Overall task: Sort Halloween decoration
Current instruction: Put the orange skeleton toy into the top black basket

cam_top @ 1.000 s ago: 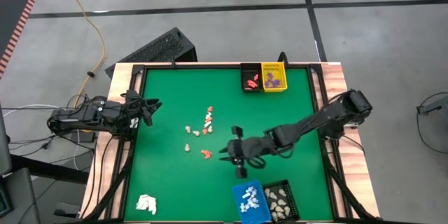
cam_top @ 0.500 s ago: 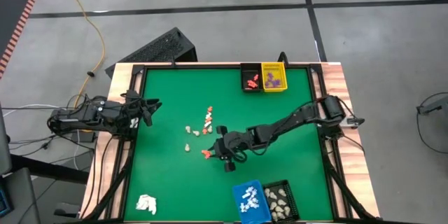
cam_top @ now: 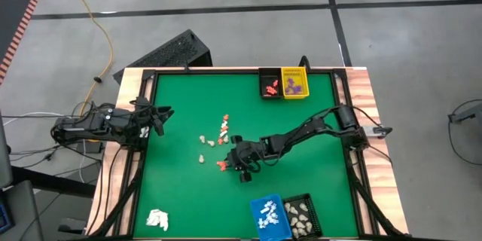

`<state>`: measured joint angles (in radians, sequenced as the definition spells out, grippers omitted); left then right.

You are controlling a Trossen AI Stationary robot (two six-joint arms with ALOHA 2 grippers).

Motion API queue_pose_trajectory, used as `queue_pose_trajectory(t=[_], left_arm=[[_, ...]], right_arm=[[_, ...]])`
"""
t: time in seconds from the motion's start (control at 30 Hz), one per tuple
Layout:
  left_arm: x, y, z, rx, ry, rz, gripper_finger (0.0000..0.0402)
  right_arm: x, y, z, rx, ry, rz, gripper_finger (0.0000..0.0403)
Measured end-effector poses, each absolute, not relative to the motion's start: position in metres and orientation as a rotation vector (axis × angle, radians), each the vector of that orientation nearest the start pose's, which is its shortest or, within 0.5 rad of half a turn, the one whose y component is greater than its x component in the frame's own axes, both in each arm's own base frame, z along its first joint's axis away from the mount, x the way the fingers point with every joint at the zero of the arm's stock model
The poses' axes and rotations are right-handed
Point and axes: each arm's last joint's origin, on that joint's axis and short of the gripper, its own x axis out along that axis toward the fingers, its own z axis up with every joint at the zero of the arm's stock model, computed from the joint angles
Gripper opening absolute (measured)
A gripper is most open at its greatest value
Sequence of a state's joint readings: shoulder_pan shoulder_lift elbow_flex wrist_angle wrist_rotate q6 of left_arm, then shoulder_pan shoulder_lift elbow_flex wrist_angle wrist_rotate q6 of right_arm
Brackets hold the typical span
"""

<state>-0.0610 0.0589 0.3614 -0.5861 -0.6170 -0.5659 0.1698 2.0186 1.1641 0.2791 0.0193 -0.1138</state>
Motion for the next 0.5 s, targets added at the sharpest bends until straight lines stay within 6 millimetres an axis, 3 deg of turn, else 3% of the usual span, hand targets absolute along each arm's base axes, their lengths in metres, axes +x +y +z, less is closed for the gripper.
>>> queue_pose_trajectory(t=[0.5], left_arm=[[0.061, 0.0131, 0.2235, -0.445, 0.111, 0.612, 0.0121]], right_arm=[[0.4156, 0.0664, 0.1424, -0.176, 0.571, 0.223, 0.0113]])
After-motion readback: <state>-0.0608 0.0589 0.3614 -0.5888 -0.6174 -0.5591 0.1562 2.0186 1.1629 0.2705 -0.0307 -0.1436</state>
